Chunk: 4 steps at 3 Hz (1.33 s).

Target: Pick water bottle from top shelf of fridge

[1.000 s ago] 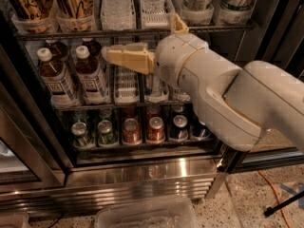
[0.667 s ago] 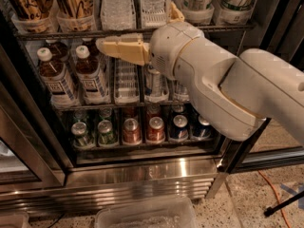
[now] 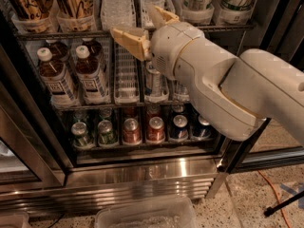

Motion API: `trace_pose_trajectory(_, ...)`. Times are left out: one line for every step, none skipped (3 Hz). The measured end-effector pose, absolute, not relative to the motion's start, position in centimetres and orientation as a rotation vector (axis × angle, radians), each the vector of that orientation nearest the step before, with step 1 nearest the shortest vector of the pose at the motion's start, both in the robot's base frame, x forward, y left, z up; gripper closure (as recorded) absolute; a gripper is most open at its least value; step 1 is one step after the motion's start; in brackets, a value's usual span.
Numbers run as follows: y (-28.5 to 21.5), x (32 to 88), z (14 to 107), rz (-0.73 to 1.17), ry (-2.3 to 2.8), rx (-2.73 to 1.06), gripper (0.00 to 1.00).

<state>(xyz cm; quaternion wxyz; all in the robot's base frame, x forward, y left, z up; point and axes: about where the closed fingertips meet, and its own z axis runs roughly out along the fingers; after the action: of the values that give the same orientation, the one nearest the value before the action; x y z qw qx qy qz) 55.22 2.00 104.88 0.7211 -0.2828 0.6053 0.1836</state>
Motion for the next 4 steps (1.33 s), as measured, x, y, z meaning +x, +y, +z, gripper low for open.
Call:
trace_pose_trajectory(2.4, 55.4, 105.2, 0.409, 1.334, -0.635, 0.18)
trace_pose_trajectory(2.7, 55.7, 105.3, 0.413, 1.333, -0.643, 0.18)
trace_pose_trajectory(3.5, 56.7, 105.4, 0.43, 1.322, -0.645, 0.17)
trace_pose_trajectory(3.9, 57.8, 105.7, 0.444, 1.306, -0.639, 0.28)
